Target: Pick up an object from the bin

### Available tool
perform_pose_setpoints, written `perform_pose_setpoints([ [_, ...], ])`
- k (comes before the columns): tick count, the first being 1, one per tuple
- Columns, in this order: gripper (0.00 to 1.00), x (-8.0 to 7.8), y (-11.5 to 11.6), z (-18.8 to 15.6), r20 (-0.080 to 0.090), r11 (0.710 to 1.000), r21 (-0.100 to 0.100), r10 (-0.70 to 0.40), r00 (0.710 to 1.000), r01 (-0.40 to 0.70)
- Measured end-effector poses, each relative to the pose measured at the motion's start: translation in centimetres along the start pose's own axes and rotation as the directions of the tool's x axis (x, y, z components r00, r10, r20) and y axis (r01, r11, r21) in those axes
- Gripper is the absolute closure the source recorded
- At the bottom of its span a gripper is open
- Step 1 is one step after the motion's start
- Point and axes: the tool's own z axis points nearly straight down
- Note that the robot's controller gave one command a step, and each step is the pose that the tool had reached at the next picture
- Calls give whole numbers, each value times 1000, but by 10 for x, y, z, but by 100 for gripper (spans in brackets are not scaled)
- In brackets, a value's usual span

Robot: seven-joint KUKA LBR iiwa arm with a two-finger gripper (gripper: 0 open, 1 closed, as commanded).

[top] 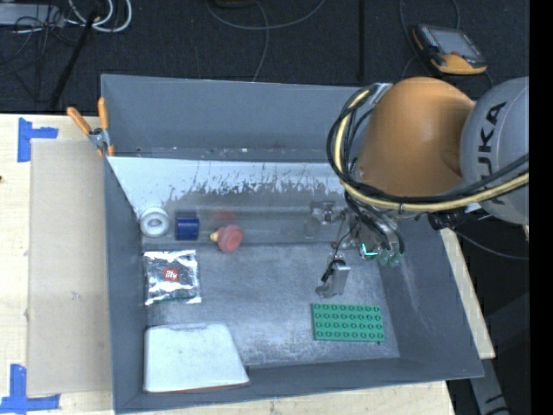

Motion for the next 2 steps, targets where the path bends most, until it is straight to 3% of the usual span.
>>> perform_pose_setpoints([
  [1, 0, 22, -110, 169, 0, 999, -1, -53, 999, 53],
  [2, 100, 19, -110, 163, 10, 999, 1, -53, 999, 53],
])
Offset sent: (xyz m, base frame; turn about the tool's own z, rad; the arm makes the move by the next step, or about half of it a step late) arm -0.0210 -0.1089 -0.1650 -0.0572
